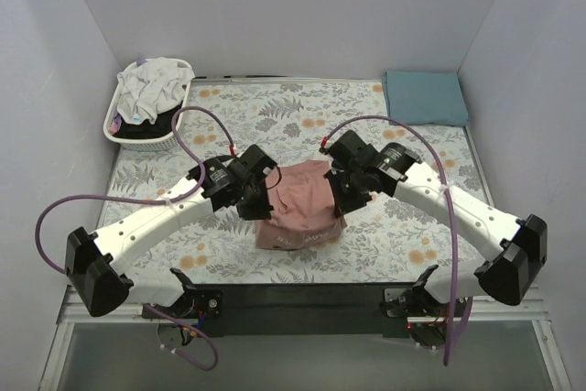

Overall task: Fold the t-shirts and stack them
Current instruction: Fold the tshirt

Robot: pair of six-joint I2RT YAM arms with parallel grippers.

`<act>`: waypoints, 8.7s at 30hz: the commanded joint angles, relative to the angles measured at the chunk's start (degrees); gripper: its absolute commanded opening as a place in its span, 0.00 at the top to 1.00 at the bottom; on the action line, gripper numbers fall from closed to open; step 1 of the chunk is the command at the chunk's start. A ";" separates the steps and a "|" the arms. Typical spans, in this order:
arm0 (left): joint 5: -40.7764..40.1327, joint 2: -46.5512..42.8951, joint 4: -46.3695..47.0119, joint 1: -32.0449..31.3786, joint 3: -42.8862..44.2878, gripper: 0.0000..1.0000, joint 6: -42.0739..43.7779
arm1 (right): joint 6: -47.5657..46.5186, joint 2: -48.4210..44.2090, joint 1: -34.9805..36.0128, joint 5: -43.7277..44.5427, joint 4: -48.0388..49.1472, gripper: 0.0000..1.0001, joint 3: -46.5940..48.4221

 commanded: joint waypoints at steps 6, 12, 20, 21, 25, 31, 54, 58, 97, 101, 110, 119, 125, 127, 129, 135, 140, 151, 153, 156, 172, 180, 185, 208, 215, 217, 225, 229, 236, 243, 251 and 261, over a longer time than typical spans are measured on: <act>3.58 4.79 6.01 12.29 6.73 1.00 12.26 | -12.48 12.04 -9.62 -6.35 -2.30 0.99 15.72; 7.61 11.54 12.16 19.41 6.38 1.00 15.77 | -16.09 22.93 -14.99 -8.99 -2.03 0.99 23.55; 8.51 20.61 20.69 25.92 3.66 1.00 16.84 | -18.21 34.47 -18.60 -11.18 2.27 0.99 27.42; 8.07 21.31 21.31 26.18 3.48 1.00 16.92 | -18.21 36.22 -19.21 -11.54 2.71 0.99 27.77; 6.49 24.39 25.34 27.15 2.60 1.00 17.01 | -17.86 39.74 -20.27 -11.90 5.69 0.99 27.69; 6.48 27.30 28.78 27.15 1.82 0.97 18.15 | -16.54 40.54 -21.32 -10.85 8.42 0.89 25.94; 17.57 9.62 50.84 22.67 -16.75 0.88 15.52 | -10.03 19.35 -21.41 -39.40 53.51 0.60 -8.62; 14.22 16.82 52.16 23.89 -12.88 0.93 15.43 | -8.55 25.06 -23.69 -40.63 57.37 0.62 -7.12; 21.69 12.69 52.43 25.57 -13.58 0.78 15.07 | -0.45 10.91 -31.87 -42.22 68.28 0.56 -38.85; 20.81 19.89 52.51 20.49 -7.52 0.78 16.21 | -0.19 12.24 -31.87 -42.39 69.94 0.57 -39.55; 19.85 31.51 52.51 15.73 2.86 0.79 16.66 | -0.19 13.56 -31.61 -44.85 71.53 0.71 -40.16; 18.26 37.05 52.34 14.85 4.45 0.79 15.78 | -0.28 12.42 -31.70 -46.88 71.53 0.99 -42.09; 17.03 37.75 52.43 14.93 3.83 0.80 15.52 | -0.36 8.82 -31.61 -46.70 71.27 0.99 -45.17; 17.03 38.02 52.34 14.93 3.75 0.80 15.52 | -0.45 7.41 -31.70 -46.09 71.01 0.99 -46.22; 17.29 38.11 52.34 14.93 3.75 0.80 15.34 | -0.89 7.06 -31.61 -45.47 70.74 0.99 -46.75; 17.74 33.90 52.16 14.93 3.40 0.79 14.64 | -1.25 6.44 -31.70 -43.98 68.20 0.75 -44.30; 12.82 23.45 53.65 15.72 -1.33 0.77 14.20 | 1.12 3.54 -31.61 -39.94 66.96 0.64 -36.94; 19.75 25.18 65.87 28.64 -11.73 0.79 10.95 | 12.55 20.12 -29.94 -40.11 82.93 0.57 -21.47; 20.46 27.46 66.66 29.96 -11.11 0.79 10.25 | 14.66 23.04 -29.94 -40.55 85.76 0.57 -20.13; 21.16 31.24 68.68 31.72 -11.28 0.81 8.23 | 15.54 29.01 -30.46 -39.94 89.02 0.57 -17.76; 23.80 18.88 69.30 34.63 -20.16 0.79 4.27 | 20.81 27.46 -34.78 -46.87 99.57 0.55 -26.71; 23.10 4.63 66.57 26.46 -29.46 0.77 3.04 | 22.93 16.03 -28.89 -48.11 102.72 0.52 -39.88; 23.36 1.72 69.03 22.32 -40.52 0.79 -2.49 | 22.40 18.03 -29.23 -48.02 108.87 0.52 -50.08; 6.48 -27.37 52.16 22.40 -50.48 0.68 -5.05 | 35.58 16.09 -9.91 -38.27 116.00 0.43 -42.28; 4.73 -27.37 51.11 22.40 -49.43 0.67 -3.82 | 45.04 38.05 -5.33 -36.95 131.97 0.44 -40.95; 4.64 -27.64 51.11 22.40 -49.25 0.67 -3.73 | 45.34 42.29 -5.33 -35.02 134.02 0.44 -42.88; 5.69 -22.64 54.35 22.40 -44.95 0.67 -2.06 | 37.35 29.50 -5.42 -33.87 119.91 0.45 -41.49; 7.63 -14.12 57.60 22.58 -38.81 0.69 -0.92 | 33.83 23.76 -5.59 -34.22 115.48 0.44 -40.52; 9.91 3.20 64.81 27.58 -30.28 0.84 0.92 | 27.85 18.66 -8.31 -33.16 109.41 0.45 -43.32; 11.23 14.19 69.29 32.68 -31.23 0.90 -0.31 | 24.78 14.79 -14.02 -32.38 108.19 0.45 -48.95; 10.96 24.39 64.92 34.80 -21.41 0.83 5.32 | 17.92 9.00 -15.78 -28.25 97.13 0.45 -49.13; -0.09 9.91 53.32 26.47 -14.98 0.43 20.51 | 0.44 -9.89 -20.61 -2.86 58.19 0.34 -40.36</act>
